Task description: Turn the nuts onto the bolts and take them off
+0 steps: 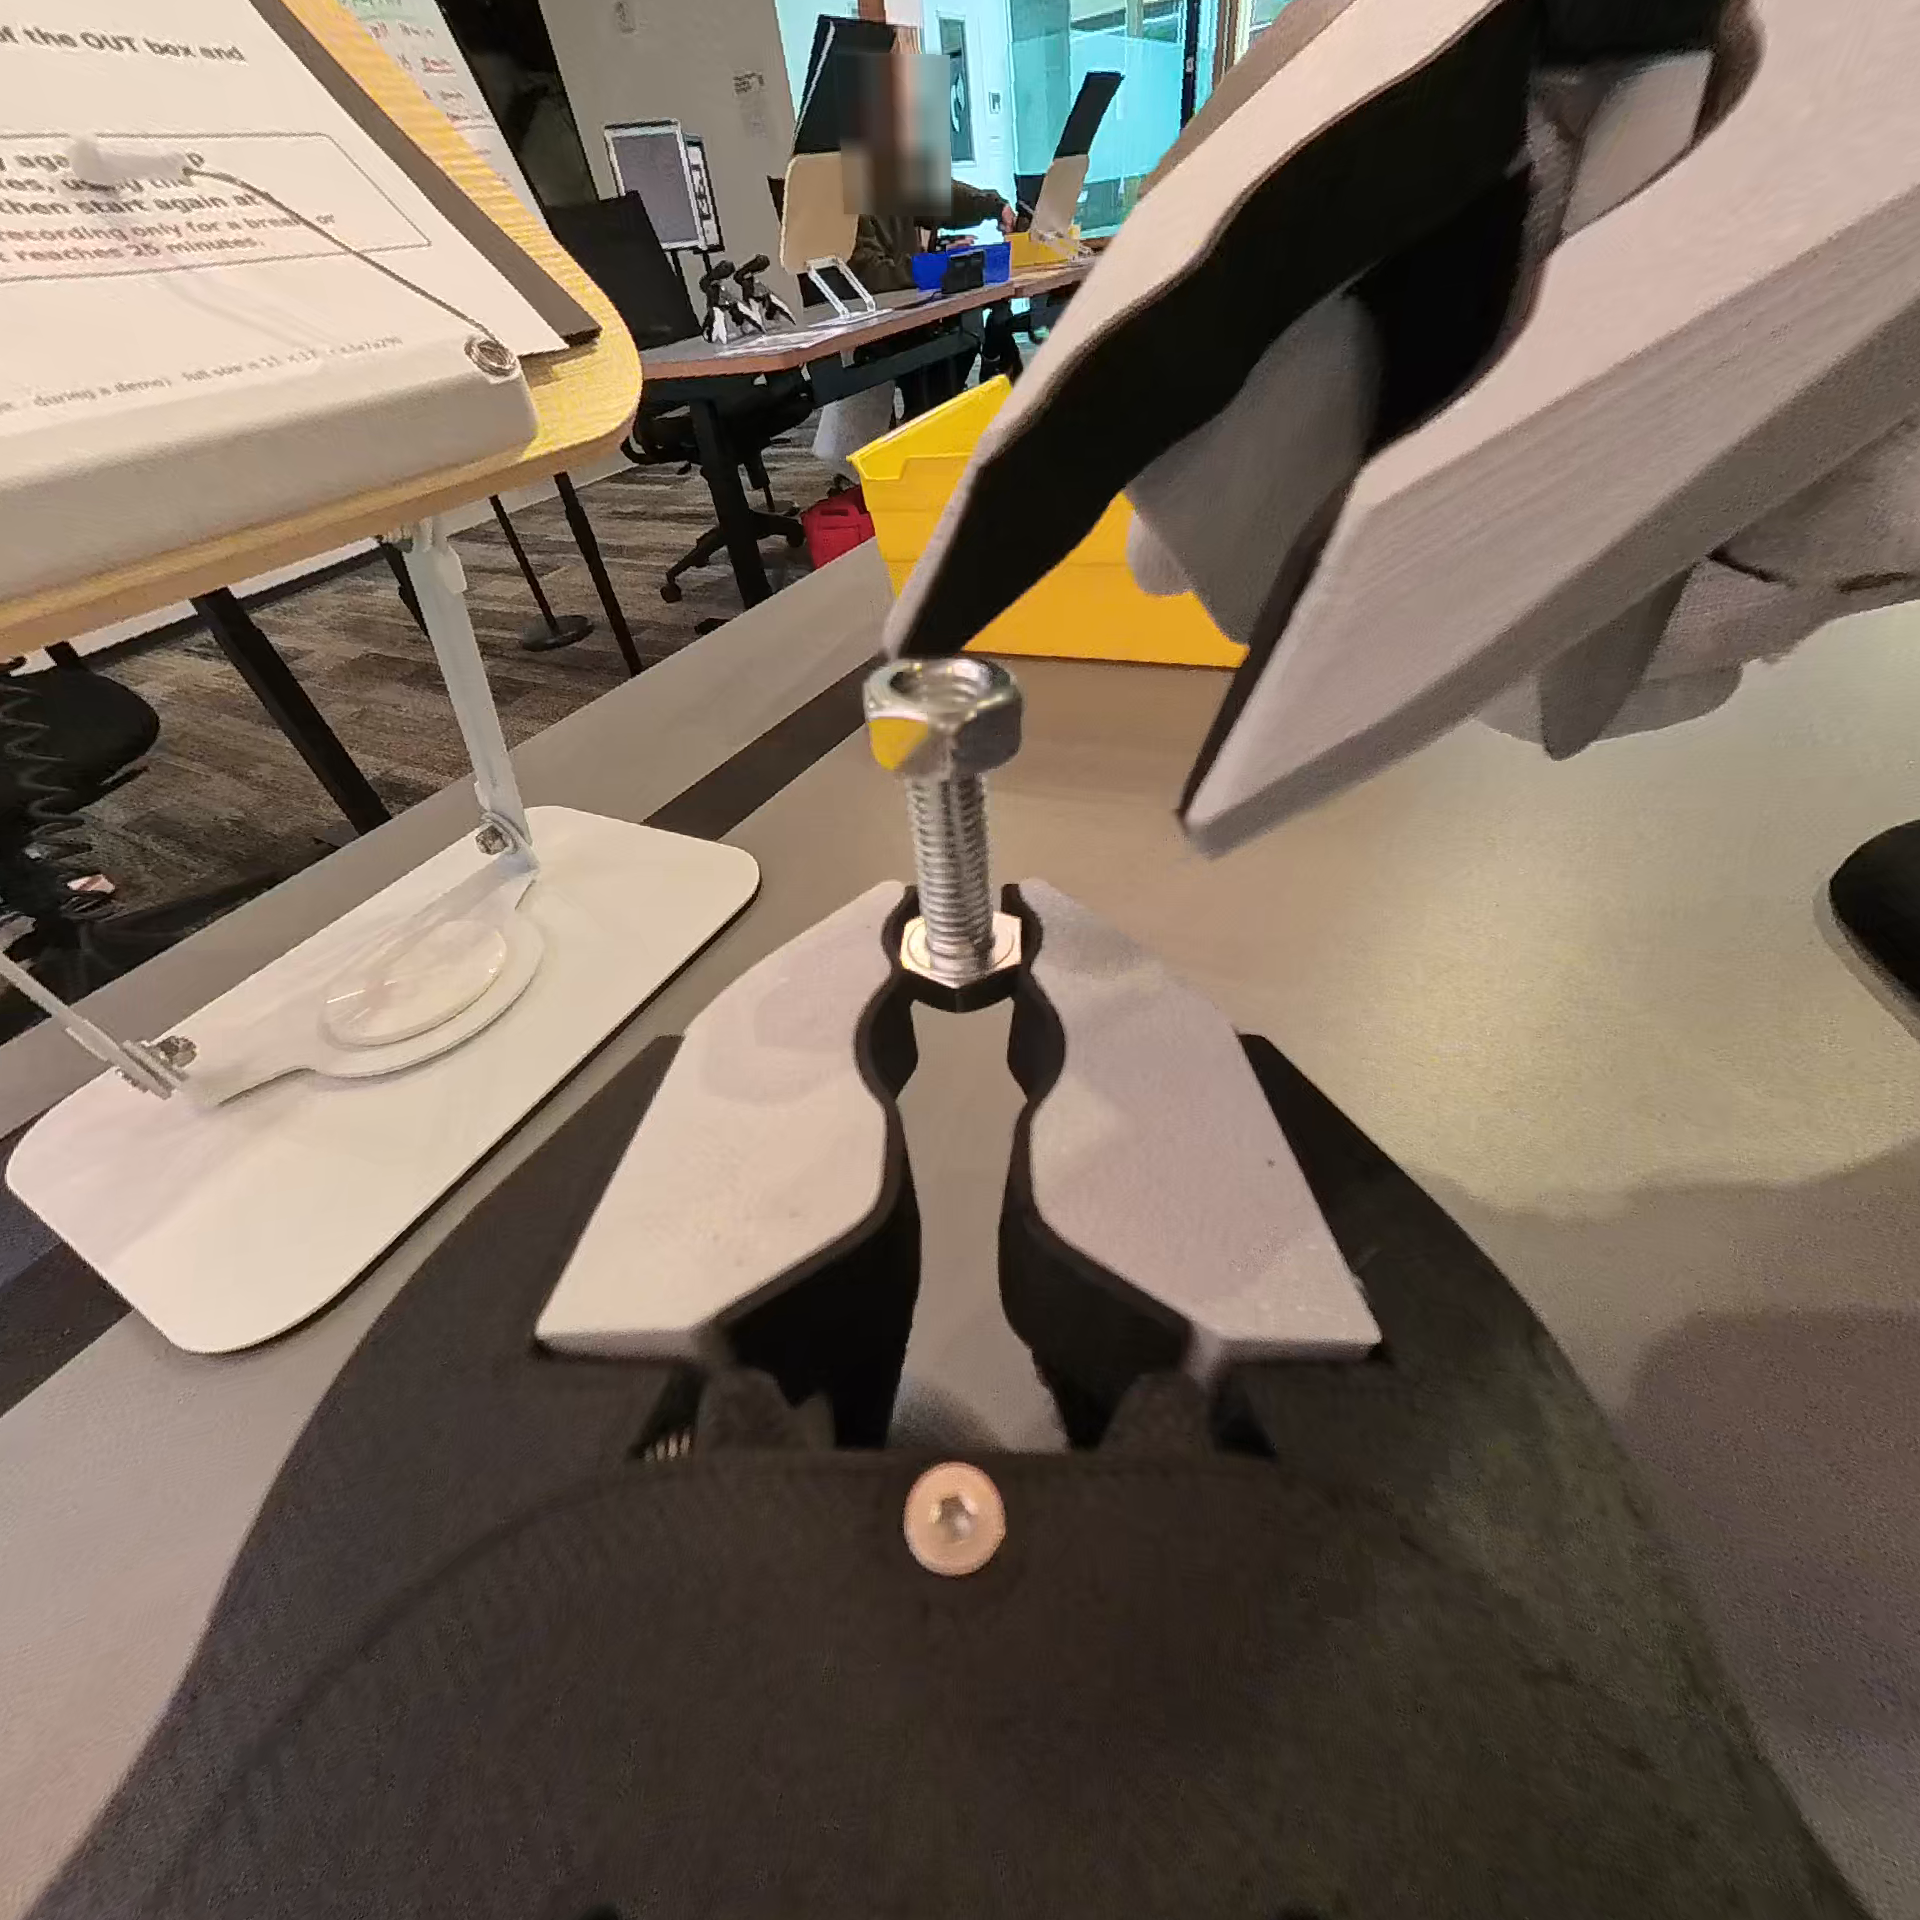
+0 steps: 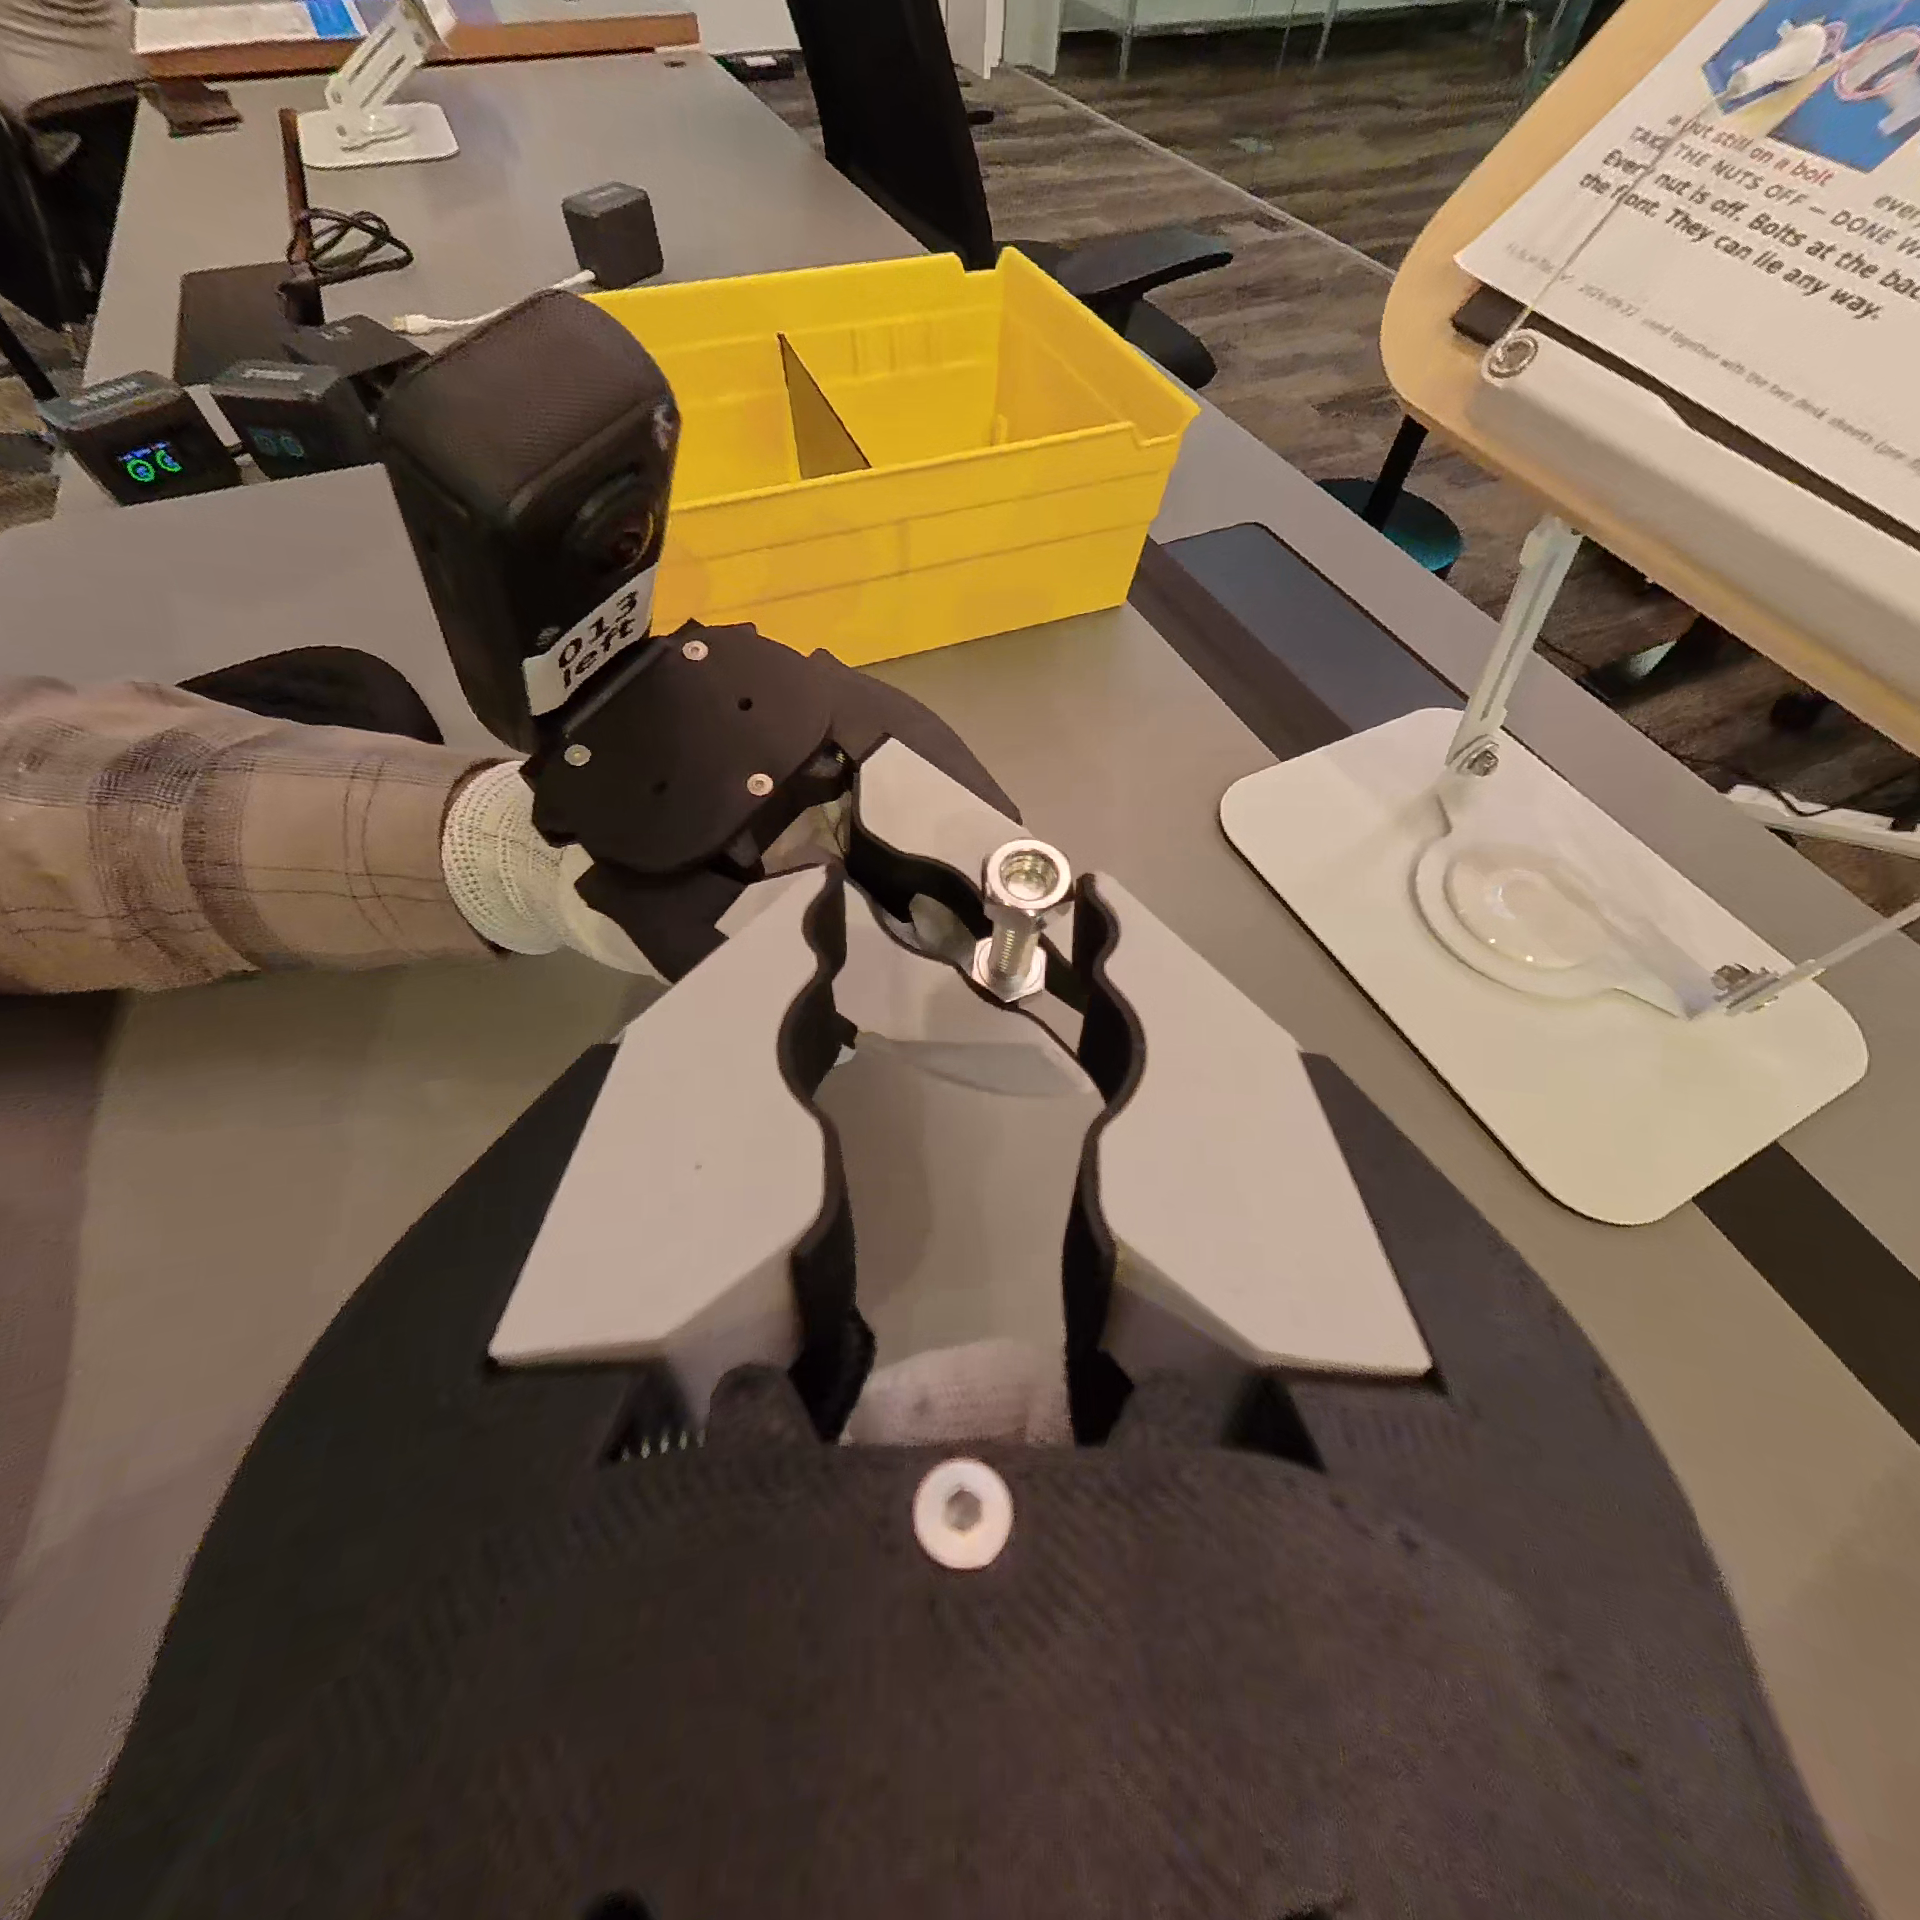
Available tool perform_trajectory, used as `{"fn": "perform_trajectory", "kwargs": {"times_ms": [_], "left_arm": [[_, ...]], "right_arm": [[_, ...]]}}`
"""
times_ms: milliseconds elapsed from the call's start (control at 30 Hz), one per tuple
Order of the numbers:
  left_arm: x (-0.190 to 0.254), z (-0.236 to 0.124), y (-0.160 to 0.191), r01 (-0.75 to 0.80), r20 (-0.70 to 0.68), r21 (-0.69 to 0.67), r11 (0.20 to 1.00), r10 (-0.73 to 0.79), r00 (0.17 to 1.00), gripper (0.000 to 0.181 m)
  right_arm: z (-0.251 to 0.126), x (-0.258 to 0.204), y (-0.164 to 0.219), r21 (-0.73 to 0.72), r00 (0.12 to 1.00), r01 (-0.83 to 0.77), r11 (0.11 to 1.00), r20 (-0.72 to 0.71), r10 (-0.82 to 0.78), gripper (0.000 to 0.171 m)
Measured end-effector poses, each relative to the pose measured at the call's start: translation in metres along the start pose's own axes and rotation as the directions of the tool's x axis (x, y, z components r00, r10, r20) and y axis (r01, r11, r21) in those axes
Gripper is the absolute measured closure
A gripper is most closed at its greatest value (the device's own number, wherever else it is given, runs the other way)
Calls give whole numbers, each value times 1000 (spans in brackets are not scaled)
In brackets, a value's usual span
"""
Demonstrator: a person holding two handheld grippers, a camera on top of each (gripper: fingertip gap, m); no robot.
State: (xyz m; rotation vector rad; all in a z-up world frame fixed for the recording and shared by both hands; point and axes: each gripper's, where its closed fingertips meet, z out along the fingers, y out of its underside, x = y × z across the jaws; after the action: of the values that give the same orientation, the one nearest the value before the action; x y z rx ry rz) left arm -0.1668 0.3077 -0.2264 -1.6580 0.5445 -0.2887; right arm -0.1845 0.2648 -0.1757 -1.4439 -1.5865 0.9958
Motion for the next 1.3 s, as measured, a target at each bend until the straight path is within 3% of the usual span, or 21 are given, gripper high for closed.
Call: {"fn": "perform_trajectory", "kwargs": {"times_ms": [233,500,533,567,633,700,767,833,933,1000,1100,1200,1300], "left_arm": [[0,0,0,0,-1,0,1000,0,1000,168],[1,0,0,-3,-3,-2,1000,3,1000,168],[0,0,0,-2,0,0,1000,2,1000,168],[-1,-1,0,2,1,-1,1000,-2,1000,168],[-1,-1,-1,5,2,2,1000,-5,1000,168],[0,-1,0,3,-1,0,1000,-3,1000,167],[1,0,0,-2,-4,-1,1000,2,1000,168],[2,0,0,-4,-6,-2,1000,4,1000,168],[0,-1,-1,0,-1,3,1000,0,1000,168],[-3,-2,-2,13,2,7,1000,-13,1000,168],[-2,-2,-2,13,1,8,1000,-13,1000,168],[-1,-1,-1,6,-2,4,1000,-6,1000,168],[-1,-1,-1,9,0,3,1000,-9,1000,168]], "right_arm": [[-7,1,5,-31,1000,1,1000,-2,-1,141],[-4,-4,4,-30,1000,25,999,1,-25,127],[-5,-6,6,-35,1000,30,999,8,-30,134],[-7,-11,9,-53,998,32,998,46,-30,154],[-12,-15,5,-18,997,18,1000,71,-17,155],[-14,-8,1,5,999,6,1000,37,-6,143],[-11,-2,0,11,1000,6,1000,1,-6,119],[-6,-3,1,5,1000,23,1000,2,-23,111],[-5,-11,2,2,999,24,1000,33,-24,119],[-12,-28,-2,28,989,38,999,144,-42,165],[-13,-15,-4,38,997,13,999,79,-16,149],[-9,-7,-5,48,999,10,999,32,-11,112],[-3,-14,2,7,998,37,999,47,-38,107]]}}
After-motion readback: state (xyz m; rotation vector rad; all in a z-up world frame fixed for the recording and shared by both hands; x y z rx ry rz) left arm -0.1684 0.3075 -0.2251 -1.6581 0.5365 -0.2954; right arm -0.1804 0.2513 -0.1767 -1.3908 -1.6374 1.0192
